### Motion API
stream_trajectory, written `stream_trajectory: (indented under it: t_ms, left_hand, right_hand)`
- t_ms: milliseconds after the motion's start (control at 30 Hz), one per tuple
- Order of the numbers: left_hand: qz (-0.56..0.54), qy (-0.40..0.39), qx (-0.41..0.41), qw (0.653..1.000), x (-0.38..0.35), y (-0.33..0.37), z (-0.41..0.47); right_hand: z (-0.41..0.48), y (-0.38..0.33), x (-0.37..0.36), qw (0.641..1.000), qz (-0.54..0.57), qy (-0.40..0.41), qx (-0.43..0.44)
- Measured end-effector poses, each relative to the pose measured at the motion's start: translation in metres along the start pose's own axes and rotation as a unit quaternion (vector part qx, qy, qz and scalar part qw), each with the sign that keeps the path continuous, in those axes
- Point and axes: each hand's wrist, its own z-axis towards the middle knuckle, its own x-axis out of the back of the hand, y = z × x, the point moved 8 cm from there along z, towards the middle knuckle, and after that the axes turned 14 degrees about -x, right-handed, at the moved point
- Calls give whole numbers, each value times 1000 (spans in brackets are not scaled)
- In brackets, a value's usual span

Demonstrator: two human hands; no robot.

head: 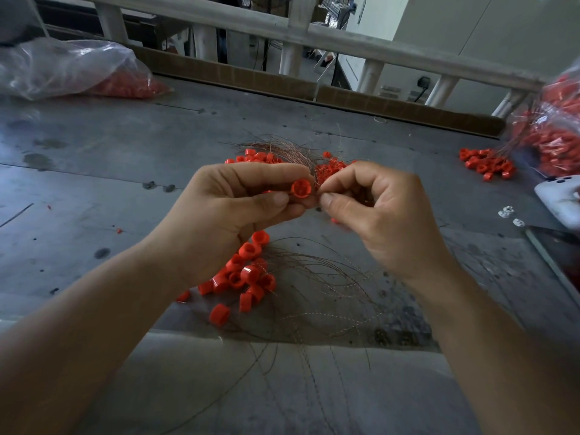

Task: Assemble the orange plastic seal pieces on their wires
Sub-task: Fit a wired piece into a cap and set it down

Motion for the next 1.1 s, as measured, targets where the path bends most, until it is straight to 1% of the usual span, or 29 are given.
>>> stream_trajectory:
  t_ms: [267,400,567,700,867,1000,1067,1100]
  left_hand:
    - [3,9,-7,1000,1,3,0]
    - [-18,11,3,1000,1,1,0]
    - [-61,-5,19,998,-1,0,-1]
    - [-83,-21,24,996,-5,0,-1]
    - [-90,-41,42,994,-10,-3,-3]
    - [-97,-28,46,994,-9,-5,-3]
    - [-100,-13,40,994,-6,-5,-2]
    - [-103,-2,40,994,-5,-5,-2]
  right_hand:
    - [0,0,1,1000,3,-4,4]
    - [1,2,-1,1000,19,-23,-2]
    - [3,4,-2,991,109,-70,-34]
    - [4,14,-6,974,178,-105,-89]
    - [4,21,-19,967,173,-144,-122]
    - [4,25,-24,964,168,-163,-128]
    - [6,25,-18,968,149,-159,-127]
    - [9,26,-12,973,130,-143,-127]
